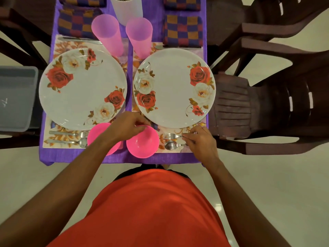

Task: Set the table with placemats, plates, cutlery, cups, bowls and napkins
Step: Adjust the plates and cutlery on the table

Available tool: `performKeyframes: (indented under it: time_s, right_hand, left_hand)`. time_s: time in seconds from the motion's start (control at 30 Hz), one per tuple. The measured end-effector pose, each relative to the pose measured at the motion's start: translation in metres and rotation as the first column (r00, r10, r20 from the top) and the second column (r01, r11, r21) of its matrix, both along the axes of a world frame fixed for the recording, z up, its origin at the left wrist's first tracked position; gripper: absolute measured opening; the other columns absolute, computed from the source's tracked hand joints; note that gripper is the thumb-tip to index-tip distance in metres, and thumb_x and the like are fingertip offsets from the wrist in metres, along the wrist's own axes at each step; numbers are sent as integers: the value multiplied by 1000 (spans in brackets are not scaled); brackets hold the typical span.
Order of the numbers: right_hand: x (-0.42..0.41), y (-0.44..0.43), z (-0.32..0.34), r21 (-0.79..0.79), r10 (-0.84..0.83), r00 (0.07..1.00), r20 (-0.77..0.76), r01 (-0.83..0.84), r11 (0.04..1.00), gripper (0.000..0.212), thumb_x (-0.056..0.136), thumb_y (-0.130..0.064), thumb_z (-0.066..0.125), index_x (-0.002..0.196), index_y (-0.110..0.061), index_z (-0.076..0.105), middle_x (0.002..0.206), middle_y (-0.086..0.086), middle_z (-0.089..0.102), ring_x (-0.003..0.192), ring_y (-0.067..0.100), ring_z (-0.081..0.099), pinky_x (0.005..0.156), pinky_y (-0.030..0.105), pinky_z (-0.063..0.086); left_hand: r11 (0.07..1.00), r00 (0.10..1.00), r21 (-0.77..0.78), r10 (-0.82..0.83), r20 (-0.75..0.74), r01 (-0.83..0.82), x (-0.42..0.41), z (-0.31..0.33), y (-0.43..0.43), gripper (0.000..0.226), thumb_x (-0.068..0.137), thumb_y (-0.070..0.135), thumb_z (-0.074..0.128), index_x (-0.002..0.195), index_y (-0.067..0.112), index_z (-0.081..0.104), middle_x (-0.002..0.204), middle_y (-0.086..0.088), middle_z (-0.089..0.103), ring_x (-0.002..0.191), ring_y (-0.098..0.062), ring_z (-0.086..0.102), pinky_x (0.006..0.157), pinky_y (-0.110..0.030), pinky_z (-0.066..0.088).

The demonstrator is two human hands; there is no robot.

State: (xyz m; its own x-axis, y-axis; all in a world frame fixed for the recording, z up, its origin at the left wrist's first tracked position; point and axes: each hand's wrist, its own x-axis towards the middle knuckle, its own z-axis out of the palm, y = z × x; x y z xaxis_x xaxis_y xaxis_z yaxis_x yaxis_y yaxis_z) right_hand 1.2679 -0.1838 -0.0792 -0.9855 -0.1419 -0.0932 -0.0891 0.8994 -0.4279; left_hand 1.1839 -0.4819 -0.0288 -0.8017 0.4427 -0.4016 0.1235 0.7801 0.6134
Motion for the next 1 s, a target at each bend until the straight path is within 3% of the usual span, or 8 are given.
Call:
performKeyframes:
  time_s: [0.33,0.53,0.67,0.83,1.0]
  right_hand:
    - [-9,3,4,-26,-15,1000,2,15,1000,12,88,-25,77,98,-18,80,92,4,67,90,25,61,64,35,54]
    - [-1,3,8,-22,-7,999,-36,6,1000,19,86,-22,79,104,-15,78,96,5,68,92,24,62,65,33,54]
    - [17,2,11,-5,49,999,-14,-49,999,25,83,-26,81,107,-18,78,102,2,69,94,21,61,63,33,55]
    - [29,0,5,20,56,996,76,-58,998,22,89,-29,75,108,-18,78,108,1,69,104,23,60,69,36,58]
    - [24,-3,6,22,49,997,52,-50,998,17,88,-24,76,103,-17,79,102,3,70,98,26,62,63,37,57]
  left_hand:
    - [997,998,22,69,-1,-69,-2,-5,-4,25,86,20,74,110,26,76,99,12,73,83,-4,65,72,-10,42]
    - [995,995,34,99,0,-99,-2,-3,-4,33,83,24,78,115,23,73,99,7,73,88,-8,68,82,-28,56]
    - [990,990,67,126,-69,-122,2,0,-2,31,84,24,77,114,20,73,101,8,72,89,-7,66,79,-25,52]
    - [966,955,142,241,-173,-218,10,3,-4,18,87,25,74,104,18,76,96,6,73,80,-2,62,71,-9,43]
    - [936,925,200,328,-194,-290,20,9,-9,25,86,31,67,104,16,76,101,3,74,83,-10,66,76,-24,52]
